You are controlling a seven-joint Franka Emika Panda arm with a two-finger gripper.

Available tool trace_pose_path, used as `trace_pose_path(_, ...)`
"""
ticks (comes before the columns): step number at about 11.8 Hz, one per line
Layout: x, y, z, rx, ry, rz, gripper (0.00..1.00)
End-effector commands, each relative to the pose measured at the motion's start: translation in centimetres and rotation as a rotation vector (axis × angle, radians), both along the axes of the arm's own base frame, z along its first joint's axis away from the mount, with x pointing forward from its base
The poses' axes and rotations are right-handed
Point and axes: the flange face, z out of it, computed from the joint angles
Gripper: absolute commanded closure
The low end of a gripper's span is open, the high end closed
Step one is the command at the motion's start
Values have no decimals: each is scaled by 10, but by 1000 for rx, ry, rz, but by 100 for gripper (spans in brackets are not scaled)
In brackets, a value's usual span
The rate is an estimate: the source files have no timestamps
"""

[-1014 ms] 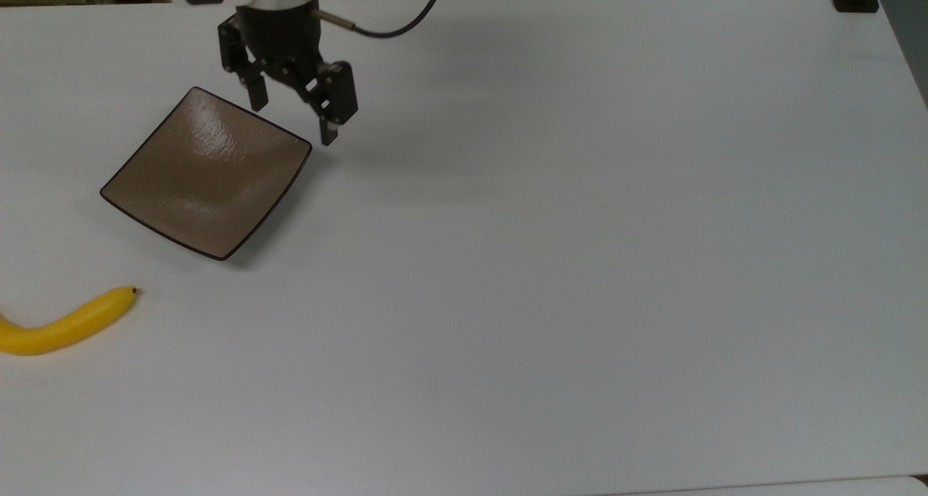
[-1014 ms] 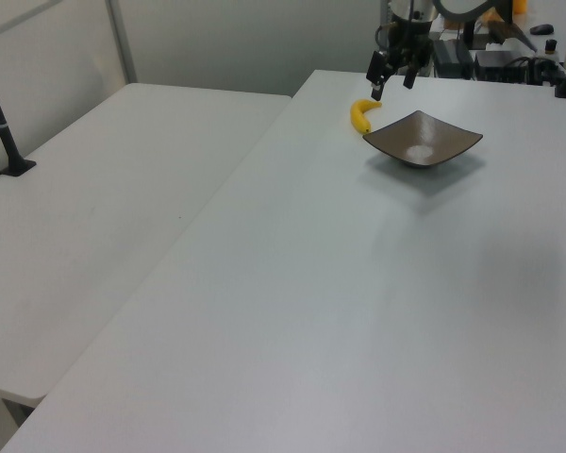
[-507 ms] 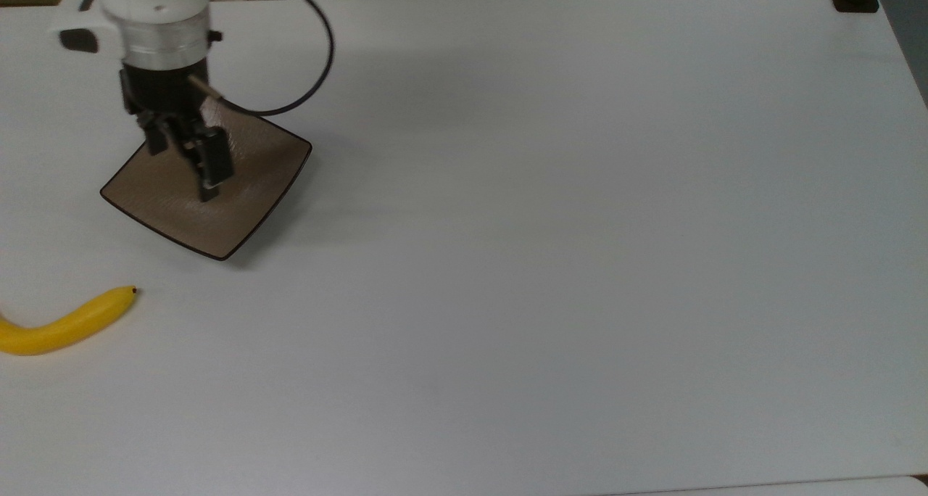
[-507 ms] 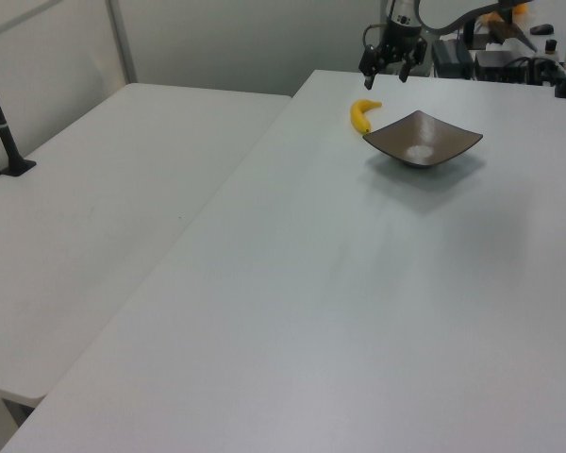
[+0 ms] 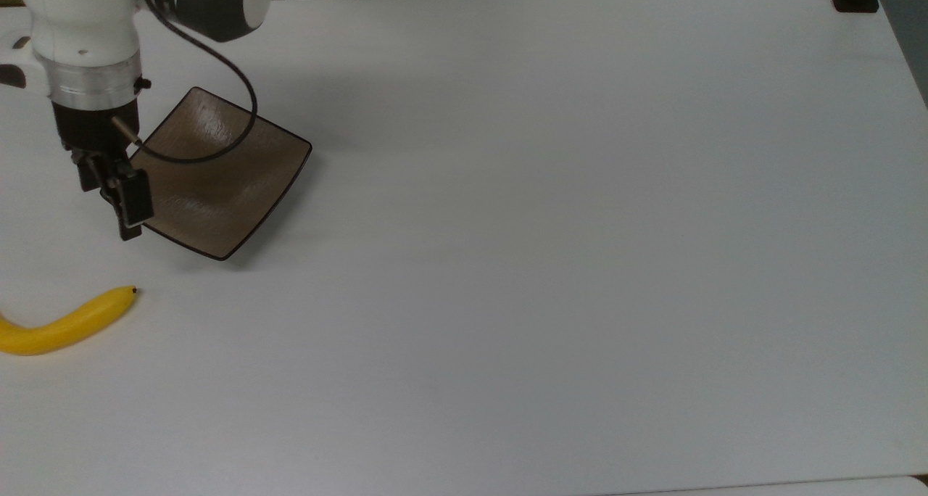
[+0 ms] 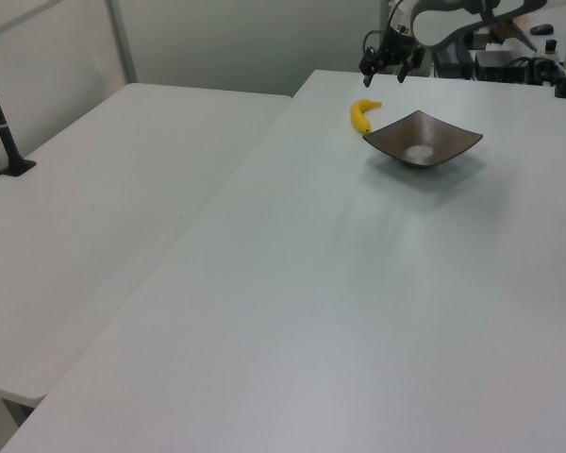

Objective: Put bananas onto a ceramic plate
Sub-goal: 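Lower the open gripper down onto the yellow banana, then close the gripper around the middle of the banana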

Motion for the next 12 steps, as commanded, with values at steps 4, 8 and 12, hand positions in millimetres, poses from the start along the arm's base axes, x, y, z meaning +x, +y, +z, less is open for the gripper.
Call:
trace_pose_path(4, 35, -54, -49, -96, -116, -53, 0)
trace_pose_path(8, 49, -53, -97, -98, -226, -55, 0)
trace_pose_path(12, 64, -58, -119, -106, -237, -55, 0)
